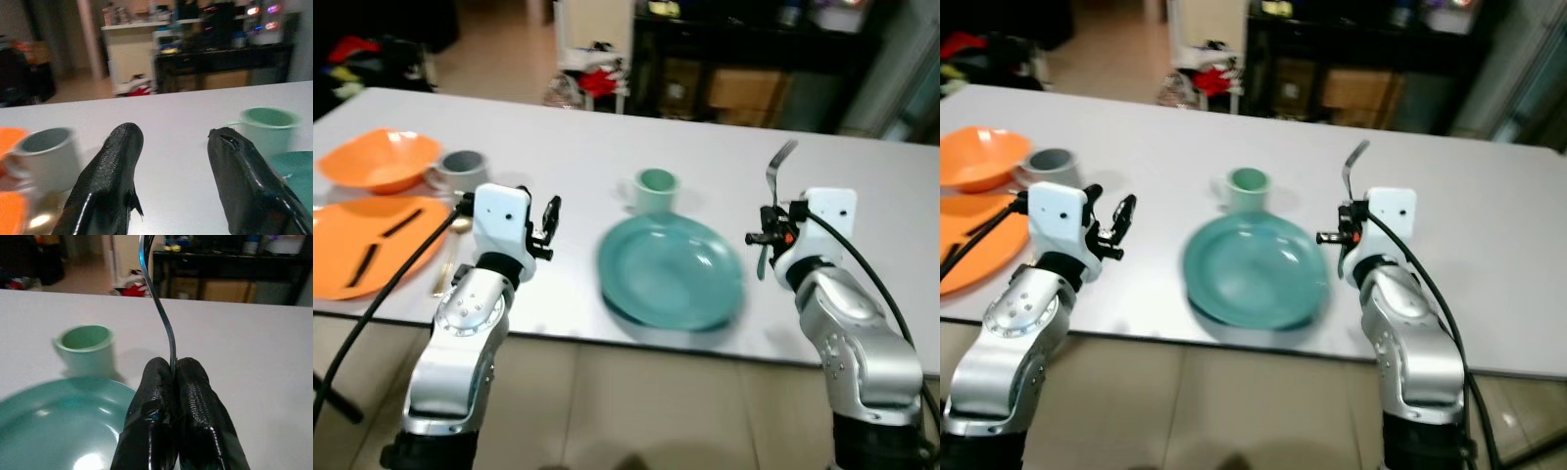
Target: Setting the table
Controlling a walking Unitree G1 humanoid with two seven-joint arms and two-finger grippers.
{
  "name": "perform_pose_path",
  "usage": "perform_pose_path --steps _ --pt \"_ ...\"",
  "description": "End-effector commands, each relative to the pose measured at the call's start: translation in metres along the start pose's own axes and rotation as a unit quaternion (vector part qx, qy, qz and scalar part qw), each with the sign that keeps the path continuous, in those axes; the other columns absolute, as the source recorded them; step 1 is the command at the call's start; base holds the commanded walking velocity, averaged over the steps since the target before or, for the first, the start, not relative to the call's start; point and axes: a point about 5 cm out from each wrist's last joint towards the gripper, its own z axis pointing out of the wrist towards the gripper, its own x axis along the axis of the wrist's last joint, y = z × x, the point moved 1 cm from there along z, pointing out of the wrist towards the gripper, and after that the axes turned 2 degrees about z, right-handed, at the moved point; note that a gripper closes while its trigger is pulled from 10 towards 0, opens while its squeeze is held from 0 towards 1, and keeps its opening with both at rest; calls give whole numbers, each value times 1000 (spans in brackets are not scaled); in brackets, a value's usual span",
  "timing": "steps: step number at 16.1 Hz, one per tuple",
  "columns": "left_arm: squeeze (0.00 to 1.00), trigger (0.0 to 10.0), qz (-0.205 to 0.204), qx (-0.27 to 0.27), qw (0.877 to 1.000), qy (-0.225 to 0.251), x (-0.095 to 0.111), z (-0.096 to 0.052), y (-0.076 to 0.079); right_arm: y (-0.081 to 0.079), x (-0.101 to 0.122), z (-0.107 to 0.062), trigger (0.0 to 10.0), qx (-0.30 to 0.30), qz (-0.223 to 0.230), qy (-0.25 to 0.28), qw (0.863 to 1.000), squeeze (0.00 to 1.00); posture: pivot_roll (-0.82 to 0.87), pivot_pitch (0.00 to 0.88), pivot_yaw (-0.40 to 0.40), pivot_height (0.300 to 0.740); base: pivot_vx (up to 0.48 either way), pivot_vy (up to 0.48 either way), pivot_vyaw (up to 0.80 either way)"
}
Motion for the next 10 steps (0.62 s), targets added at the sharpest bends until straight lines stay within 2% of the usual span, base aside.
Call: perform_pose_path --steps 1,3,9,10 --pt "0 10000 0 0 1000 5 2 2 0 1 8 -1 10000 3 -2 14 1000 0 92 0 -44 740 345 0 0" --pt "0 10000 0 -3 1000 2 1 3 2 2 9 -2 10000 1 -1 13 1000 0 88 0 -40 740 300 0 0" --pt "0 10000 -7 -2 1000 8 5 5 1 4 2 -5 10000 -9 1 -2 1000 0 77 0 -24 740 0 0 0" --pt "0 10000 -4 -8 1000 9 5 6 2 5 0 -6 10000 -12 5 -8 1000 0 78 0 -21 740 0 360 0"
